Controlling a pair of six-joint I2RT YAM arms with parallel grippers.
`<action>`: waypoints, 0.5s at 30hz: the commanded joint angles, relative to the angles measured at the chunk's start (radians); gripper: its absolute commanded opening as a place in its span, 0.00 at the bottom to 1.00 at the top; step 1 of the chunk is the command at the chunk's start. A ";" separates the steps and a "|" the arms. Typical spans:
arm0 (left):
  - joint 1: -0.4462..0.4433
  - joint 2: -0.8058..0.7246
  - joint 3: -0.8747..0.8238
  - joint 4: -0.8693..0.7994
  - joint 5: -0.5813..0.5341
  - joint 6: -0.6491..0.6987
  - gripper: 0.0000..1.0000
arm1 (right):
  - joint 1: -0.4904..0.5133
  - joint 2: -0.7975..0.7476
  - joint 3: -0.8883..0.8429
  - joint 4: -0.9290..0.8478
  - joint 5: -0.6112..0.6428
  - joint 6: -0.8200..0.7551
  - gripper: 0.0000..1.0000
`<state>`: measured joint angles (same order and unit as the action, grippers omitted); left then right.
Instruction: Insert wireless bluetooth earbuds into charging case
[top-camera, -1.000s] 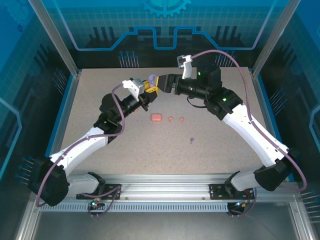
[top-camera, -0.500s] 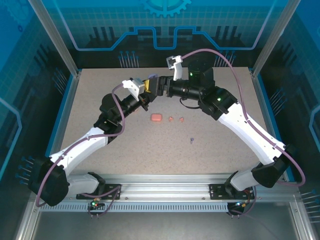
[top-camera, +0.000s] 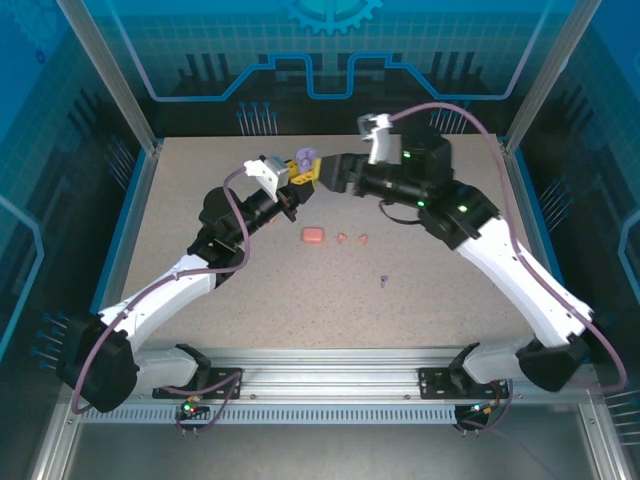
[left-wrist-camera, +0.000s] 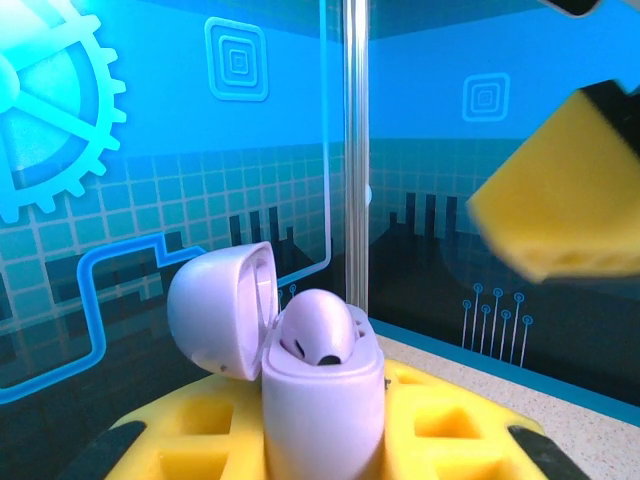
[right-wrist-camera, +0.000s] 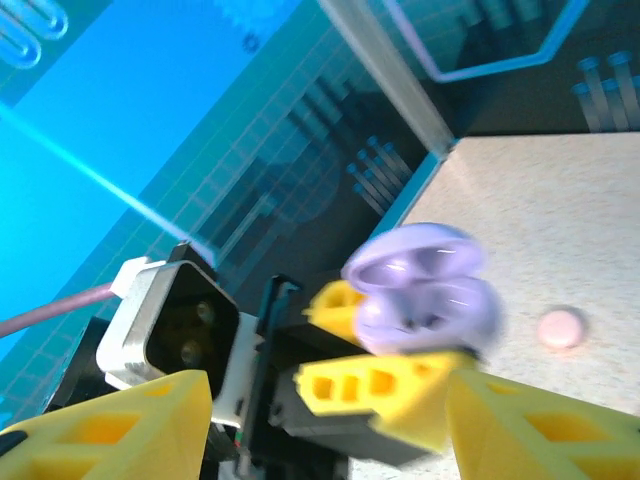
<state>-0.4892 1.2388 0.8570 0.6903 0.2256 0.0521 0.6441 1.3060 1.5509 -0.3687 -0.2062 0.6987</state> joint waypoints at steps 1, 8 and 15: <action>-0.007 -0.027 -0.010 0.048 -0.009 0.007 0.00 | -0.073 -0.135 -0.077 -0.088 0.107 0.024 0.64; -0.007 -0.040 -0.021 0.053 -0.008 0.002 0.00 | -0.173 -0.154 -0.275 -0.401 0.305 0.152 0.63; -0.008 -0.073 -0.045 0.054 -0.014 -0.007 0.00 | -0.164 0.043 -0.400 -0.534 0.417 0.293 0.57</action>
<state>-0.4892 1.2030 0.8303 0.6941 0.2249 0.0517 0.4808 1.3163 1.1805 -0.7692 0.1192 0.9005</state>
